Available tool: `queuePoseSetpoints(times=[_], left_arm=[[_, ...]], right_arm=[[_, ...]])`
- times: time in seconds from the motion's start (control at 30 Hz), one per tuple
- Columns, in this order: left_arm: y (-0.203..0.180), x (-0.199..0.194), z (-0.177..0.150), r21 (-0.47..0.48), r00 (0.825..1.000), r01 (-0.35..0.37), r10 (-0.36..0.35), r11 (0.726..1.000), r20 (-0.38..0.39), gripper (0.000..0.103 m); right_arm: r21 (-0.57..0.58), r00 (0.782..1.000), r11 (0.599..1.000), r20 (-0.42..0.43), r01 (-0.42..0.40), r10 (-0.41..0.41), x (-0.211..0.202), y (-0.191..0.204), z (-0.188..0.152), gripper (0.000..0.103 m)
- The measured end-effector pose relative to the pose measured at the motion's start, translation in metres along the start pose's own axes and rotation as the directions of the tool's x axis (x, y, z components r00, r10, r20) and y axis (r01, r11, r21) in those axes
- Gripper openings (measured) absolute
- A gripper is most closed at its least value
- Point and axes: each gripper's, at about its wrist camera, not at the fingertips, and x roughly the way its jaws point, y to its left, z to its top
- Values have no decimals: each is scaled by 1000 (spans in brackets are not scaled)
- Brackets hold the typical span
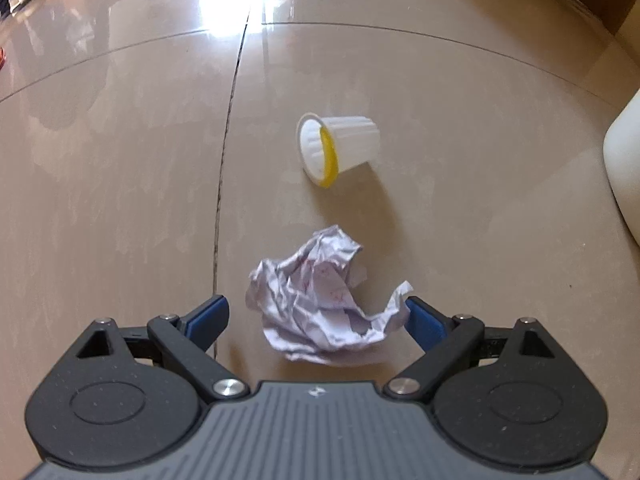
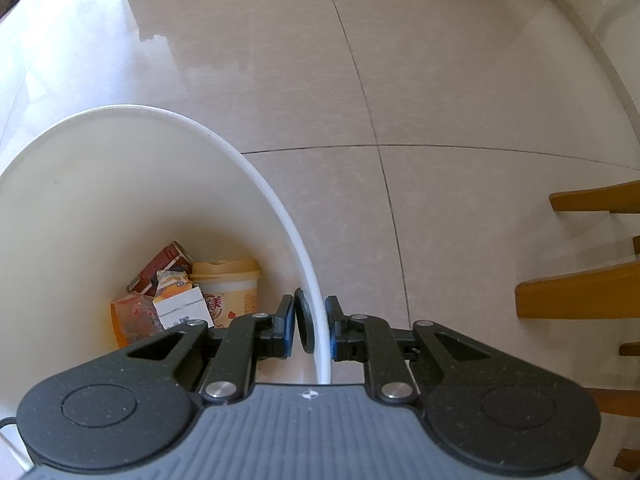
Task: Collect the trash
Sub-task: 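Move the left tool back to the floor and grasp the crumpled white paper, then carry the crumpled paper over the bin with the left tool and release it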
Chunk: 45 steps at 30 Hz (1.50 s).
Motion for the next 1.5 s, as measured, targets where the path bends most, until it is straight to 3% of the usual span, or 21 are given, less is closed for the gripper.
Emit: queuePoseSetpoints(times=[0.2, 0.4, 0.53, 0.7, 0.83, 0.93, 1.17, 1.33, 1.5], left_arm=[[-2, 3, 3, 24, 999, -22, 21, 999, 29, 74], [2, -4, 5, -4, 999, 4, -4, 1000, 48, 53], [8, -18, 8, -27, 1000, 3, -2, 1000, 29, 48], [1, -35, 26, 17, 998, -12, 13, 1000, -66, 45], [-10, -73, 45, 32, 996, 51, -48, 998, -71, 45], [-36, -98, 66, 100, 994, 89, -82, 991, -73, 45], [-118, -159, 127, 329, 979, 201, -176, 923, -106, 45], [-183, -215, 180, 441, 958, 278, -281, 853, -59, 45], [-259, -256, 222, 526, 913, 354, -407, 773, -16, 45]], right_arm=[[-6, 1000, 1000, 0, 13, -13, 3, 3, -1, 19], [-3, 1000, 1000, 6, 18, -18, 6, 5, -3, 20], [-2, 1000, 1000, 5, 21, -21, 7, 6, -3, 20], [-14, 1000, 999, 1, 29, -29, 7, 7, -1, 20], [-16, 1000, 999, 2, 28, -28, 7, 7, -1, 20], [-16, 1000, 1000, 3, 26, -26, 6, 5, -1, 20], [-32, 1000, 999, 3, 24, -24, 6, 5, -1, 20], [-43, 1000, 999, 5, 23, -23, 5, 6, -2, 20], [-26, 1000, 1000, 10, 0, 0, 4, 2, -1, 20]])
